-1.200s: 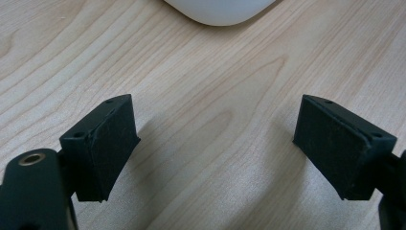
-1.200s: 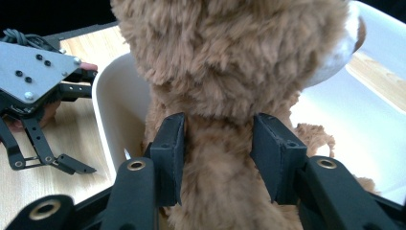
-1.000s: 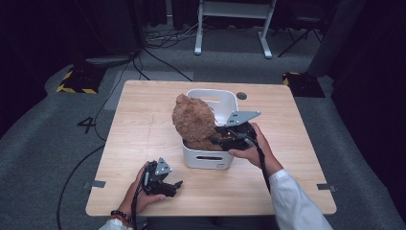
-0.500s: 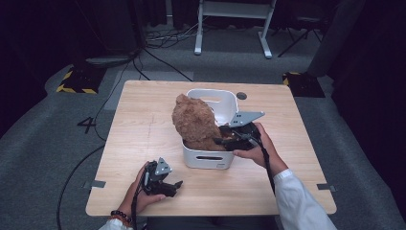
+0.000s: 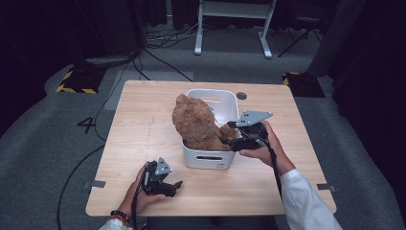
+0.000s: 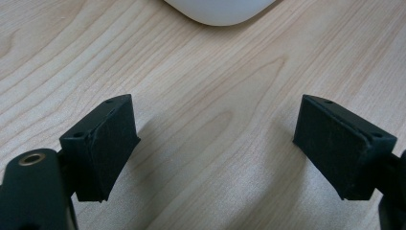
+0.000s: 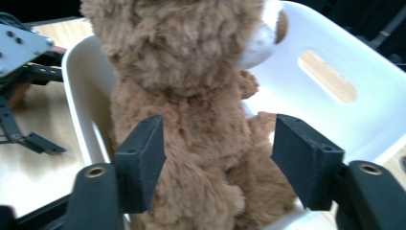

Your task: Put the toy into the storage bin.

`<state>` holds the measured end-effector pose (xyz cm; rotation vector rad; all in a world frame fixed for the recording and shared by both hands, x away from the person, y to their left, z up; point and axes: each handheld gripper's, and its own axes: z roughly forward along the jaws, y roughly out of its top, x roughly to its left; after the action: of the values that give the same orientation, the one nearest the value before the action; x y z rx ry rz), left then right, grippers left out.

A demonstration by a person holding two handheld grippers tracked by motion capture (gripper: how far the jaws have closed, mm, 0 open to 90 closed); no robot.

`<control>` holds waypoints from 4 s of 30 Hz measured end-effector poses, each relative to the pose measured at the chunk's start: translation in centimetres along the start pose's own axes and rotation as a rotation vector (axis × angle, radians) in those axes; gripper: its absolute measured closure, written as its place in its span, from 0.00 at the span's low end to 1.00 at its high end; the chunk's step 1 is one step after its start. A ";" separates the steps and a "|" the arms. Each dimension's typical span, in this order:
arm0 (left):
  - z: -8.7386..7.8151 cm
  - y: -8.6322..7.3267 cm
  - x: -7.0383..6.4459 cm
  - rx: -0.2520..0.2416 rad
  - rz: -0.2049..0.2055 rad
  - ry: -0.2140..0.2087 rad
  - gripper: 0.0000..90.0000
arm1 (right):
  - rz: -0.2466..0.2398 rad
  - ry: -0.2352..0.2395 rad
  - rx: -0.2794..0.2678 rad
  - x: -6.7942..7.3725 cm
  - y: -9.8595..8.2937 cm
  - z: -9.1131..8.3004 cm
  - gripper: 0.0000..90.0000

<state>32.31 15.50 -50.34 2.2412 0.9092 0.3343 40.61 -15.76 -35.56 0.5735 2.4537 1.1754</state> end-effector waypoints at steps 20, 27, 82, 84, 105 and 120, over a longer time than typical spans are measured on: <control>0.0 0.0 0.0 0.001 -0.001 0.001 0.16 | -0.056 -0.104 0.021 -0.7 -0.7 -2.8 0.22; 0.0 0.0 0.0 0.000 -0.001 0.000 0.16 | -0.079 -0.125 0.032 -0.7 -1.4 -3.3 0.22; 0.0 0.0 0.0 0.001 -0.002 0.000 0.16 | -0.083 -0.250 0.200 -1.2 -10.2 -5.0 0.24; 0.0 0.0 0.0 0.001 -0.001 0.001 0.16 | -0.086 -0.253 0.213 -1.1 -10.6 -4.9 0.24; 0.0 0.0 0.0 0.001 -0.001 0.001 0.16 | -0.036 -0.255 0.269 -1.5 -15.3 -4.9 0.25; 0.0 0.0 0.0 0.000 0.000 0.000 0.16 | 0.004 -0.276 0.260 -1.5 -18.0 -5.8 0.25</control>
<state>32.30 15.50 -50.34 2.2414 0.9091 0.3349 35.46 -30.55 -46.26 0.7581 2.3774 0.7247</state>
